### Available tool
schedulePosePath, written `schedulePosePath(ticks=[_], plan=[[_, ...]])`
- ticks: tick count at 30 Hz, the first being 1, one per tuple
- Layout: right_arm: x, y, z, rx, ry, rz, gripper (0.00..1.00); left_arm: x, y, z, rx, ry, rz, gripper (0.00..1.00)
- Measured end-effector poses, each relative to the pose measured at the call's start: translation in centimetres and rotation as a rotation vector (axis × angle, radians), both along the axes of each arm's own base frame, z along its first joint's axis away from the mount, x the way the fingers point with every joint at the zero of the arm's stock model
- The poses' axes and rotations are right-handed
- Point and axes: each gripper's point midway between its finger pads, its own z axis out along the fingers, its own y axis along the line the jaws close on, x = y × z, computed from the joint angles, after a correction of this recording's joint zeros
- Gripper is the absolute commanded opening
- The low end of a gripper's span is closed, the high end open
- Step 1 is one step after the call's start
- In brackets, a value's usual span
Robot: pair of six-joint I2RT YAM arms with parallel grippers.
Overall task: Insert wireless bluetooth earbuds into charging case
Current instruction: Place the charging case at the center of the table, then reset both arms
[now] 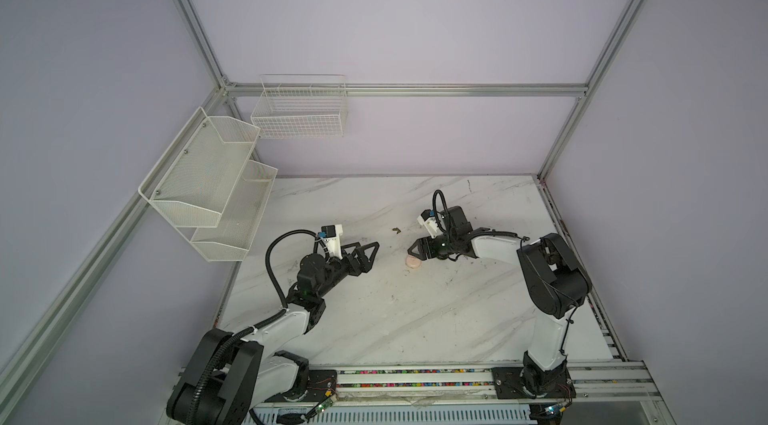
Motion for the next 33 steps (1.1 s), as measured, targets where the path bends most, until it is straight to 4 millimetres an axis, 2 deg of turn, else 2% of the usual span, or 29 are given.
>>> schedulePosePath(ticks=[2,4,6,8,10,12,14,16,18,20,21,23,26,27,33], plan=[[0.8,-1.0,1.2,-0.042,-0.056,-0.053,0.73,0.0,0.4,-1.5,0.075,0.052,0.016,0.97],[1.8,-2.7,3.5,-0.078,-0.163,-0.133,0.76,0.6,1.2,-2.3,0.172,0.103,0.053,0.97],[2.8,-5.3,6.9,-0.099,-0.325,-0.233,0.78,1.9,2.8,-1.8,0.279,0.124,0.139,0.96],[3.5,-8.9,10.8,-0.123,-0.536,-0.355,0.79,3.3,4.8,-0.4,0.398,0.098,0.244,0.94],[3.9,-12.4,12.9,-0.174,-0.71,-0.47,0.81,4.1,6.7,0.7,0.496,0.055,0.328,0.93],[4.2,-14.8,12.6,-0.253,-0.803,-0.547,0.82,4.5,8.6,1.1,0.583,0.013,0.382,0.9],[5.3,-17.1,10.0,-0.348,-0.82,-0.608,0.83,5.0,11.0,0.5,0.654,-0.047,0.44,0.88],[5.9,-19.6,7.3,-0.405,-0.808,-0.661,0.82,5.4,13.6,-2.0,0.71,-0.015,0.485,0.84],[5.6,-22.8,4.8,-0.437,-0.776,-0.726,0.79,6.0,16.3,-5.6,0.761,0.072,0.519,0.85],[5.4,-25.1,3.9,-0.441,-0.78,-0.784,0.81,6.3,17.7,-7.9,0.798,0.119,0.524,0.85],[5.3,-26.0,3.8,-0.425,-0.803,-0.821,0.94,6.6,18.0,-8.4,0.81,0.115,0.522,0.85],[5.0,-26.7,3.2,-0.406,-0.818,-0.856,0.97,7.4,18.1,-8.8,0.81,0.089,0.524,0.86],[5.1,-27.3,2.5,-0.389,-0.808,-0.895,0.97,7.8,18.7,-9.4,0.799,0.07,0.546,0.96],[5.1,-27.4,2.8,-0.38,-0.818,-0.908,0.97,7.8,19.0,-9.5,0.798,0.069,0.554,0.99],[6.4,-27.8,4.9,-0.316,-0.86,-0.952,0.97,8.4,19.3,-8.2,0.775,-0.003,0.588,1.0]])
